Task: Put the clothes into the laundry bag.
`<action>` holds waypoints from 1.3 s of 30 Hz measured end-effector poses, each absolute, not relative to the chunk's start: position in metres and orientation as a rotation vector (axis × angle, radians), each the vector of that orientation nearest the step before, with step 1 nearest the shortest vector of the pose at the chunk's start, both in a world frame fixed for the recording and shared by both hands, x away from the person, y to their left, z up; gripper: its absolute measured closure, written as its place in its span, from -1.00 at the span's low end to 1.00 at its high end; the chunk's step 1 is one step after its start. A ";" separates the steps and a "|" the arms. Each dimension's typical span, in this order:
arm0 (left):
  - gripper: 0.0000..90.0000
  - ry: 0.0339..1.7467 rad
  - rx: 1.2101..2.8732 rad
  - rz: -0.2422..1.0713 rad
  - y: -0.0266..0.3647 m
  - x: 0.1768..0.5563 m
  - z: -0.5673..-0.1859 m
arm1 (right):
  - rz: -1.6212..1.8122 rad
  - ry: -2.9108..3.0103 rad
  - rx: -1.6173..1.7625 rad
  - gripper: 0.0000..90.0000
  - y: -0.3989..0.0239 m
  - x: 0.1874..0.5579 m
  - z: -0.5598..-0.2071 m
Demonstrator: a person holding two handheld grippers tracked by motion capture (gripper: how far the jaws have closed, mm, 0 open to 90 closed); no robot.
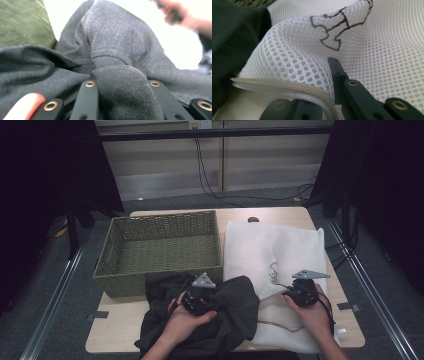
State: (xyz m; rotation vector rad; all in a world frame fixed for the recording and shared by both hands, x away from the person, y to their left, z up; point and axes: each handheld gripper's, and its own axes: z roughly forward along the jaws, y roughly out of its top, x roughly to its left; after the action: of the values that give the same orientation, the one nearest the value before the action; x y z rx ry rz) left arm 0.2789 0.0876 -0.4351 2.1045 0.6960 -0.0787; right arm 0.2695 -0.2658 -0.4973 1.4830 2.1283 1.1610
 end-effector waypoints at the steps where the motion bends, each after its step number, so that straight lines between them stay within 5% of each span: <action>1: 0.65 0.688 2.073 -0.095 0.093 0.279 -0.430 | 1.156 2.123 1.491 0.99 -0.267 0.270 -0.498; 15: 0.64 0.685 1.746 -0.216 0.142 0.275 -0.387 | 1.011 1.851 1.760 0.99 -0.285 0.277 -0.502; 22: 0.61 0.703 1.800 -0.211 0.115 0.273 -0.396 | 1.046 1.887 1.767 0.96 -0.240 0.276 -0.498; 35: 0.53 0.721 1.988 -0.260 0.028 0.266 -0.444 | 1.333 1.927 1.684 0.96 -0.253 0.263 -0.479; 39: 0.53 0.644 1.918 -0.405 0.016 0.261 -0.435 | 1.388 1.908 1.665 0.97 -0.246 0.267 -0.473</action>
State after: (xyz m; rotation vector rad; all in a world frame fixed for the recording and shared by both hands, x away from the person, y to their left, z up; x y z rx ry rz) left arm 0.2613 0.0163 -0.4347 1.9183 0.6435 -0.4054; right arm 0.2666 -0.2460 -0.4732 1.6648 1.9075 1.3877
